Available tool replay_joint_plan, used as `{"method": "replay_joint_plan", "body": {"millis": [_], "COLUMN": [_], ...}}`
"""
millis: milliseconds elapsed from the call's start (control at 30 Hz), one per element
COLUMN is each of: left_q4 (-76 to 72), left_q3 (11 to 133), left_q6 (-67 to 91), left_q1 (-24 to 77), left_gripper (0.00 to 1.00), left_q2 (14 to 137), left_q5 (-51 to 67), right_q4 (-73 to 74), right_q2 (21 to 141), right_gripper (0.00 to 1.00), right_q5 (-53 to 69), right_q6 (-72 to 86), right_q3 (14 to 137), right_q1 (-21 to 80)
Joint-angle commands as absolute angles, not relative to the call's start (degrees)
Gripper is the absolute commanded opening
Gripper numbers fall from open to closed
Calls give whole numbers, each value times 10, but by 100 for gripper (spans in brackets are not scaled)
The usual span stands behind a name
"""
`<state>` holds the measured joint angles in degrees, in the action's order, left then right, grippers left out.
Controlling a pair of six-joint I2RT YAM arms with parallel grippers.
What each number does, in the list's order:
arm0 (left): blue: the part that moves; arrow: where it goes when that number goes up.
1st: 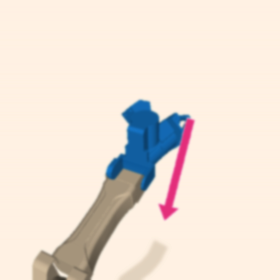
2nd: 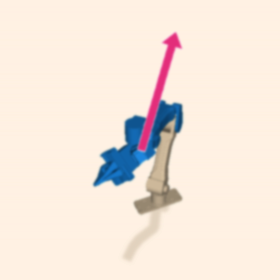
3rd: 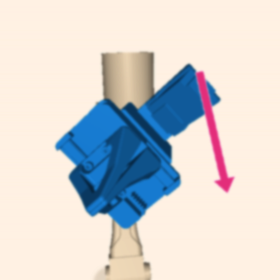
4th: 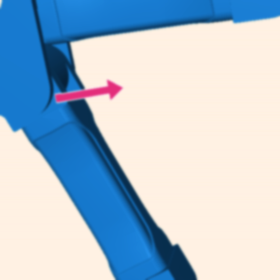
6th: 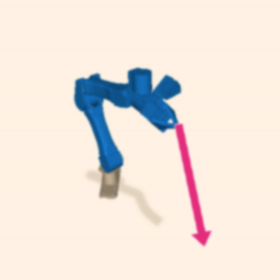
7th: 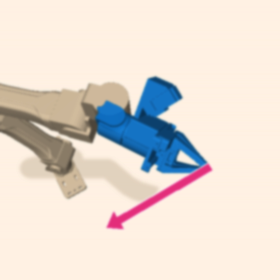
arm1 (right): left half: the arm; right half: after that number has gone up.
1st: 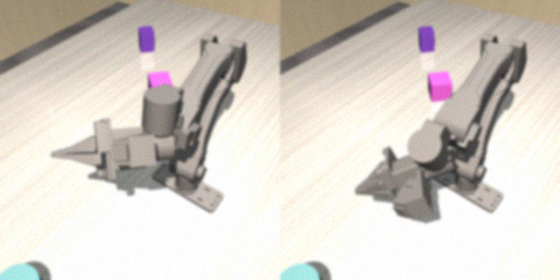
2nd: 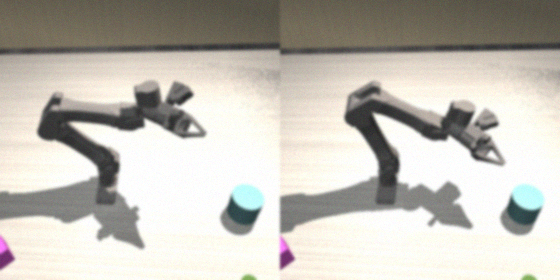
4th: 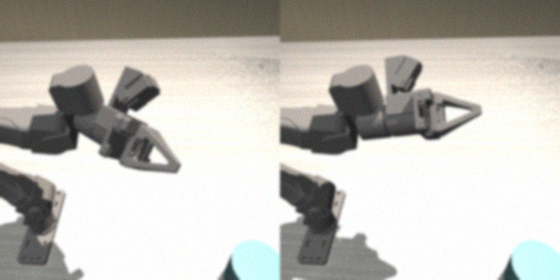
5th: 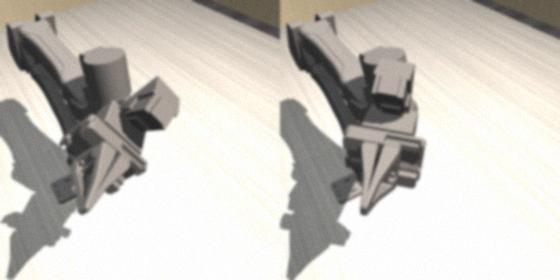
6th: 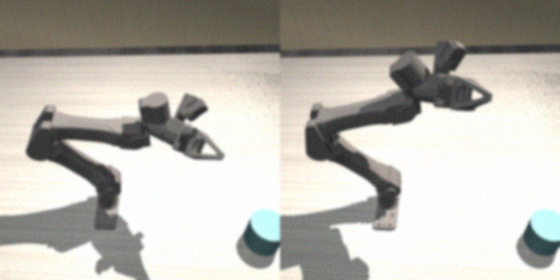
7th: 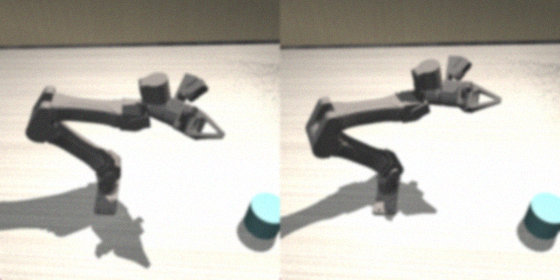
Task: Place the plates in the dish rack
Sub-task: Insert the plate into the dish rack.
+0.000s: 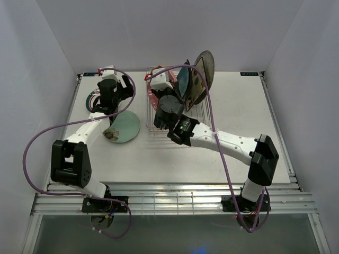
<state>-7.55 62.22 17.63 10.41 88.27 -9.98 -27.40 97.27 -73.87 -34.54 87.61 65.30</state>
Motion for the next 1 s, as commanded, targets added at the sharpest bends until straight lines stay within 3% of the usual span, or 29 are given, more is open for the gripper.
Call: {"method": "replay_joint_plan", "body": {"millis": [0,200,667,967], "left_q4": [-80,-80,-80,-81], "left_q3": [620,619,620,620], "left_q6": [178,178,177,176], "left_q1": [103,103,103,104], "left_gripper": [98,98,98,98], "left_q2": [859,858,861,862], "left_q5": [-92,-91,-83,-78], "right_q4": [-460,-603,-586,-548], "right_q2": [982,1030,1156,1201], "right_gripper": [8,8,8,8], "right_q5": [-772,-787,-773,-748], "right_q6": [-453,-588,-635,-623], "right_q3": [933,954,1093,1121], "right_q1": [643,617,552,521]}}
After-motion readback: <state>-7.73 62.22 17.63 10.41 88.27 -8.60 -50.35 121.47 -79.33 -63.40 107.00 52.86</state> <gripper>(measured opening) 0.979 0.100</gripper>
